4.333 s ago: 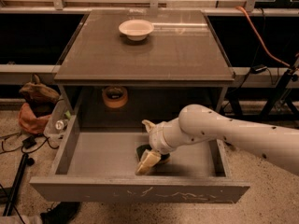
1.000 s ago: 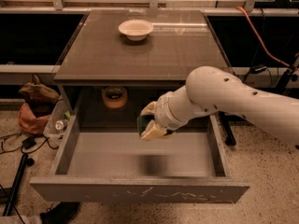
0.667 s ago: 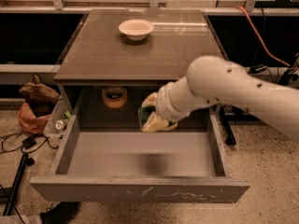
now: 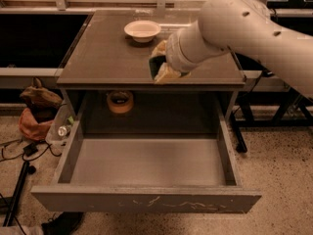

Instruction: Pick sponge from top drawer and place on counter

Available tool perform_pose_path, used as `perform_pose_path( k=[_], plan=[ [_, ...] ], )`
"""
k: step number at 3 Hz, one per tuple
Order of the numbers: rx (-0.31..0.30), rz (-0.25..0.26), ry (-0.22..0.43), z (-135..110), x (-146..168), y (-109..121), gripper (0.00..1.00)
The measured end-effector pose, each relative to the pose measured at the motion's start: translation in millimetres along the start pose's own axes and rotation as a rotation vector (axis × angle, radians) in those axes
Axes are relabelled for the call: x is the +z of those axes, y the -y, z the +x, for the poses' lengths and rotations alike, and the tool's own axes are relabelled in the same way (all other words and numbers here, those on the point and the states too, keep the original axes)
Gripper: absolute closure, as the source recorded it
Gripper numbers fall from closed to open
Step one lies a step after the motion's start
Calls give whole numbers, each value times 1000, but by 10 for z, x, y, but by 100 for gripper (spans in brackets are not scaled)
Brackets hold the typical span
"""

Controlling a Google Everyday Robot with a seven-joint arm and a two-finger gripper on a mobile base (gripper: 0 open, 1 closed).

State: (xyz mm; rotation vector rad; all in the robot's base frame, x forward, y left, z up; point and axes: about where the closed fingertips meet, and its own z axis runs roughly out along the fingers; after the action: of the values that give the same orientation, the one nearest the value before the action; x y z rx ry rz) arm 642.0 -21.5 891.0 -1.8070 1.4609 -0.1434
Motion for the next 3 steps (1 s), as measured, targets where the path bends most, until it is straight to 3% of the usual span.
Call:
perform_pose_path(
  k=[1,2,3],
  plan=[
    [-5,31,6,-55,-86,154,100],
    [-5,28,6,-54,-79,139,100],
    [-34,62,0,18,2,313,100]
  ],
)
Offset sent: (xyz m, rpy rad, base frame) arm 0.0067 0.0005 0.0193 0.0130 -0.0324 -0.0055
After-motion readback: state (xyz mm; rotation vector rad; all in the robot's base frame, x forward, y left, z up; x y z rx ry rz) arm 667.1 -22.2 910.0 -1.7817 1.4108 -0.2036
